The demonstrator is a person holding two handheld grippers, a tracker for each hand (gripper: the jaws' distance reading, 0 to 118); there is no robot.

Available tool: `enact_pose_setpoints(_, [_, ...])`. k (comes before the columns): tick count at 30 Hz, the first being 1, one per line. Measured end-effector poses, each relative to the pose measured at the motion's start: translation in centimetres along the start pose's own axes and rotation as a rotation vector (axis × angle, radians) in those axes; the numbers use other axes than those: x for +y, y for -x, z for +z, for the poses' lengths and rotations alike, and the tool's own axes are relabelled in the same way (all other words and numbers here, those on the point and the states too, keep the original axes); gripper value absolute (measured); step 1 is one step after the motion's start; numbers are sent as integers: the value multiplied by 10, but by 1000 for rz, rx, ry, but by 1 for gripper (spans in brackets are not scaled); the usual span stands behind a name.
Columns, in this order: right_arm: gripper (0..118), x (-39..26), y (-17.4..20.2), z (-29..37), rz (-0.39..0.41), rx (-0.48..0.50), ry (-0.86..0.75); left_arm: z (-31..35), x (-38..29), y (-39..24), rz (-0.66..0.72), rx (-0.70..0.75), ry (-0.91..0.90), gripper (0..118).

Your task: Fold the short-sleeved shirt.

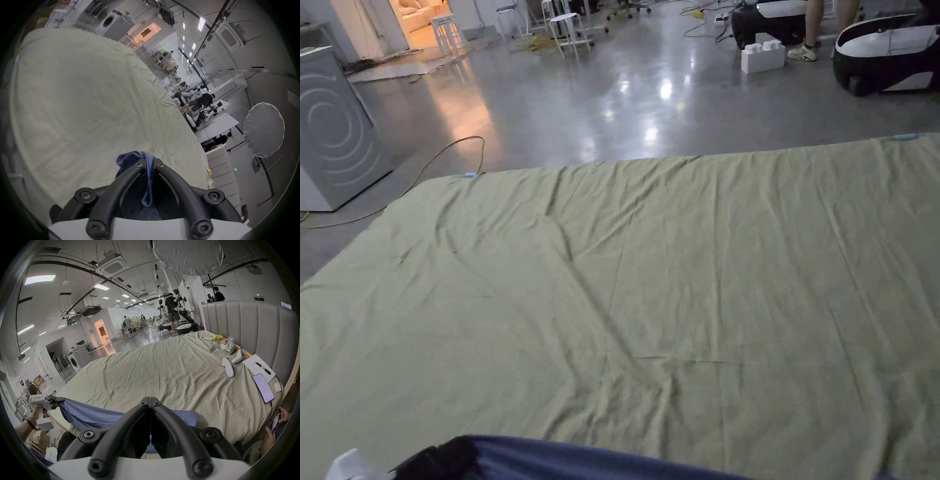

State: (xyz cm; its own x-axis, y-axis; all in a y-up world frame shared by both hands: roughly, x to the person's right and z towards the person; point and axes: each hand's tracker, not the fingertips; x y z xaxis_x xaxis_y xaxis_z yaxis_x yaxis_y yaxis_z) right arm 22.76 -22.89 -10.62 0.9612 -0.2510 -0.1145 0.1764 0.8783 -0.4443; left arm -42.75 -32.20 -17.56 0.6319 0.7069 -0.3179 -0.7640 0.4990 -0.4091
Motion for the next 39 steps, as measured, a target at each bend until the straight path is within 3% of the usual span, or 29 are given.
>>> enact_pose_setpoints(2, [0, -1, -1, -1, -3, -3, 4, 10, -6, -22, -100, 10, -43, 7])
enact_pose_setpoints(5, [0, -1, -1, -2, -17, -5, 4, 4, -42, -75, -164, -85, 27, 7])
enact_pose_setpoints(10, [0, 1, 2, 1, -10, -3, -10, -61, -132, -137, -163, -294, 294, 7])
enact_pose_setpoints(13, [0, 2, 5, 9, 33, -26, -16, -102, -194, -170, -249, -322, 427, 7])
enact_pose_setpoints(17, [0, -6, -3, 22, 47, -53, 0, -138, -256, -186, -301, -237, 559, 8])
enact_pose_setpoints(18, [0, -9, -5, 24, 43, -58, 6, -140, -262, -187, -332, -221, 575, 13])
enact_pose_setpoints(22, [0, -20, -16, 26, -9, -79, 41, -120, -248, -199, -417, -332, 548, 86])
enact_pose_setpoints(23, [0, -19, -17, 25, -22, -79, 44, -112, -236, -199, -421, -354, 495, 91])
enact_pose_setpoints(28, [0, -21, -20, 20, -45, -63, 32, -63, -158, -168, -297, -307, 270, 90])
enact_pose_setpoints(30, [0, -21, -20, 16, -48, -53, 31, -54, -141, -141, -236, -250, 244, 83])
enact_pose_setpoints(33, [0, -21, -18, 10, -47, -33, 36, -56, -134, -105, -198, -181, 269, 15])
enact_pose_setpoints(34, [0, -21, -16, 9, -43, -29, 38, -61, -139, -92, -191, -155, 275, 11])
enact_pose_setpoints(37, [0, -20, -13, 9, -23, -20, 42, -77, -151, -60, -128, -110, 330, 14])
enact_pose_setpoints(38, [0, -20, -12, 10, -13, -20, 42, -81, -155, -51, -90, -100, 345, 26])
enact_pose_setpoints(39, [0, -20, -11, 10, -4, -22, 43, -84, -158, -42, -35, -65, 325, 48])
